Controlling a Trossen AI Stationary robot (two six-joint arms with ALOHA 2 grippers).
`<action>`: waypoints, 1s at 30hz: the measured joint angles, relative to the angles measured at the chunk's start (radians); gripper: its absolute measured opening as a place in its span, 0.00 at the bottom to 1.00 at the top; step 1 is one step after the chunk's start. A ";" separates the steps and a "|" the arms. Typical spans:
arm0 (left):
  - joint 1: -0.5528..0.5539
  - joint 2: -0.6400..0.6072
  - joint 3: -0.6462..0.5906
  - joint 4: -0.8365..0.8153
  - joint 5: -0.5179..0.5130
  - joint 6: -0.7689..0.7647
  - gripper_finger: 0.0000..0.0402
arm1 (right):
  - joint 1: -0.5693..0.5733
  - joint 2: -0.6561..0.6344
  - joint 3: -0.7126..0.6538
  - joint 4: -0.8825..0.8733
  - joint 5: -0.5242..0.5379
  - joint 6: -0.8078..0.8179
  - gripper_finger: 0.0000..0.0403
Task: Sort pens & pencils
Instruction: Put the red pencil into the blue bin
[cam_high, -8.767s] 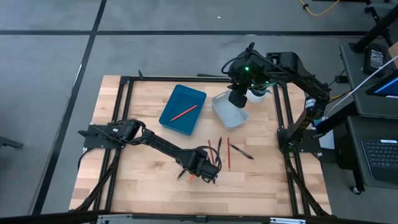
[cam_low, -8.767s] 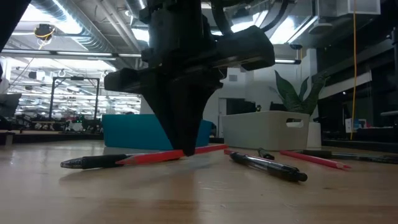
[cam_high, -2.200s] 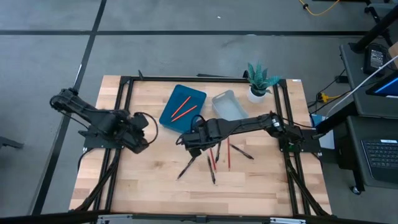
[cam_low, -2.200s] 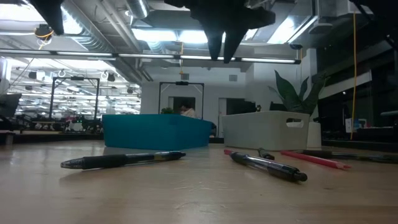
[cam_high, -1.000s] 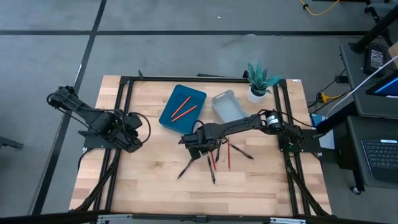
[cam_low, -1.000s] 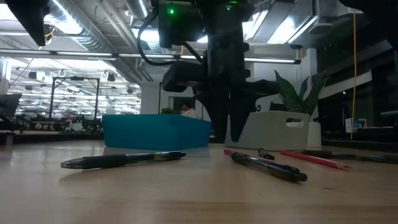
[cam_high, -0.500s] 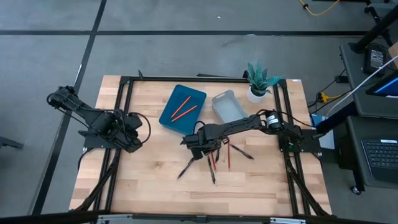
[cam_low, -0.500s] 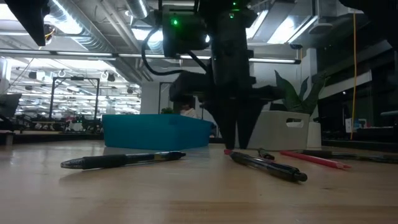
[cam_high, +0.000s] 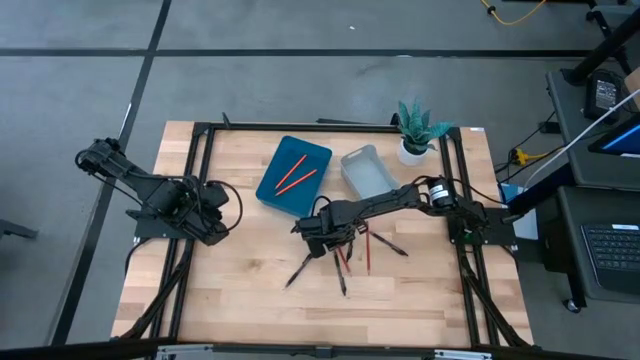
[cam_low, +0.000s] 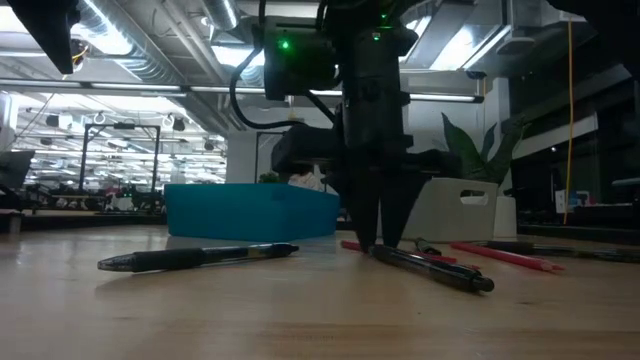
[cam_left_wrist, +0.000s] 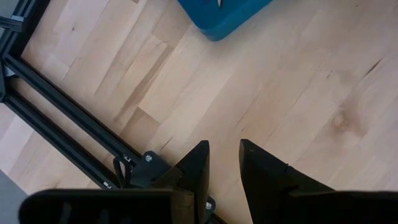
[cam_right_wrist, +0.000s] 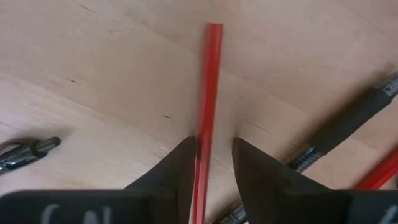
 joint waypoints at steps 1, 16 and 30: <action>0.000 0.000 0.000 0.000 0.000 0.000 0.20 | 0.000 0.000 0.000 0.000 0.000 0.000 0.27; 0.000 0.000 0.000 0.000 0.000 0.018 0.20 | 0.000 0.001 0.000 0.007 0.003 0.000 0.13; 0.000 0.000 0.000 0.000 0.000 0.018 0.20 | -0.002 0.004 0.026 -0.018 -0.005 -0.004 0.07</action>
